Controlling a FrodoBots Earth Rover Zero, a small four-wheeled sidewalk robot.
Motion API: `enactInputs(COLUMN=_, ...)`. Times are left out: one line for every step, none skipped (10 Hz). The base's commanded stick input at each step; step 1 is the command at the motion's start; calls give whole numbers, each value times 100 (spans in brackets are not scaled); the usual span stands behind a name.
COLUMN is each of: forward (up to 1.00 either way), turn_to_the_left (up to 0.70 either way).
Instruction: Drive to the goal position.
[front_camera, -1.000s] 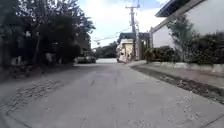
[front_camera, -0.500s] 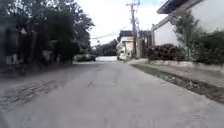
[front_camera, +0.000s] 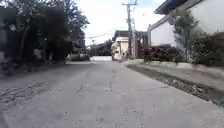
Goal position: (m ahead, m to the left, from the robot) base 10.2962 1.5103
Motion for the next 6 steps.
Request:
enactInputs(forward=70, turn_to_the_left=0)
enactInputs(forward=70, turn_to_the_left=0)
enactInputs(forward=70, turn_to_the_left=0)
enactInputs(forward=70, turn_to_the_left=0)
enactInputs(forward=70, turn_to_the_left=0)
enactInputs(forward=70, turn_to_the_left=0)
